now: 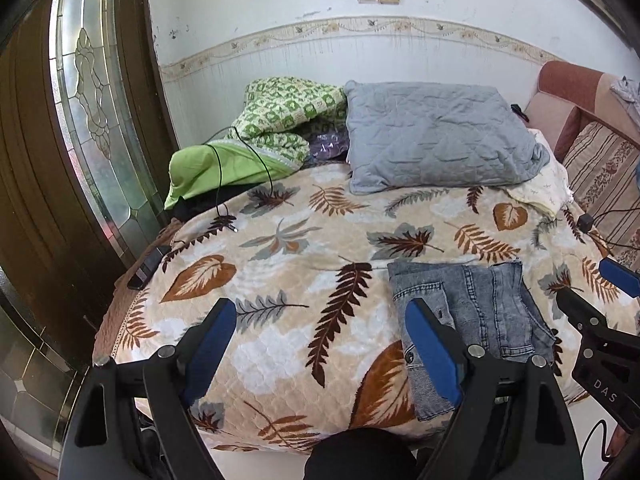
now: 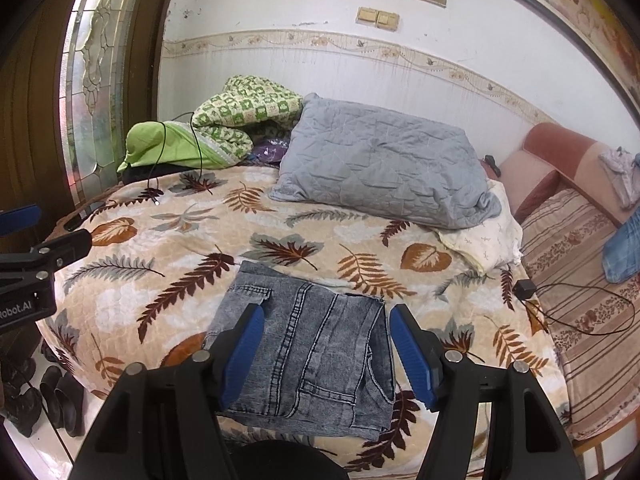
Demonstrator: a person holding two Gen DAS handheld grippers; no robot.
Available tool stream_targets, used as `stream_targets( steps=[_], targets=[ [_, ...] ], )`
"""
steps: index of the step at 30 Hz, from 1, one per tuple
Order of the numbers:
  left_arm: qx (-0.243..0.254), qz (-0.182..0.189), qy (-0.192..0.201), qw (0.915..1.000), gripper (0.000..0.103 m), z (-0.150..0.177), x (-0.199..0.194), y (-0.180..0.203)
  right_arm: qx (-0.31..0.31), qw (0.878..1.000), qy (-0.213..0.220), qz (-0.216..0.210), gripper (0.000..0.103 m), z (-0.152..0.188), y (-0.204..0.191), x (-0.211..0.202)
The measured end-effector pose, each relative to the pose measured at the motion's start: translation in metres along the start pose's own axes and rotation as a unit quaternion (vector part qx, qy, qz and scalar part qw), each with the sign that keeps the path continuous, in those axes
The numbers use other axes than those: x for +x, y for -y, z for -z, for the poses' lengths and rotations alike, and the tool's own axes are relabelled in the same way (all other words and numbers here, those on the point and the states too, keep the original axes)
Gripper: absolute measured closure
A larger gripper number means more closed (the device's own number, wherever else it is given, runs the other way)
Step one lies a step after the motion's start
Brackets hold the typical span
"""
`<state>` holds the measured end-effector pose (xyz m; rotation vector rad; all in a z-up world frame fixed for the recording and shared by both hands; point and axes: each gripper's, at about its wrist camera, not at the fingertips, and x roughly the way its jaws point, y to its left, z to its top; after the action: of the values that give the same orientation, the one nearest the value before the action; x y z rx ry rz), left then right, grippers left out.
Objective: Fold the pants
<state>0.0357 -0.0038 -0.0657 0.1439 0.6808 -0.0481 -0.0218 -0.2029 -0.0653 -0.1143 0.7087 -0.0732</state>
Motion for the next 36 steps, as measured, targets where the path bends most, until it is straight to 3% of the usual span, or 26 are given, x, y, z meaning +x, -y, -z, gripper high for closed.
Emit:
stream_targets(
  steps=[18, 36],
  targets=[
    [0.016, -0.007, -0.052, 0.9985, 0.016, 0.005, 0.054, 0.015, 0.022, 0.999, -0.047, -0.013, 0.034, 0.012, 0.013, 0.054],
    [0.028, -0.007, -0.073, 0.9969, 0.016, 0.011, 0.07, 0.022, 0.033, 0.997, -0.068, -0.018, 0.034, 0.02, 0.017, 0.073]
  ],
)
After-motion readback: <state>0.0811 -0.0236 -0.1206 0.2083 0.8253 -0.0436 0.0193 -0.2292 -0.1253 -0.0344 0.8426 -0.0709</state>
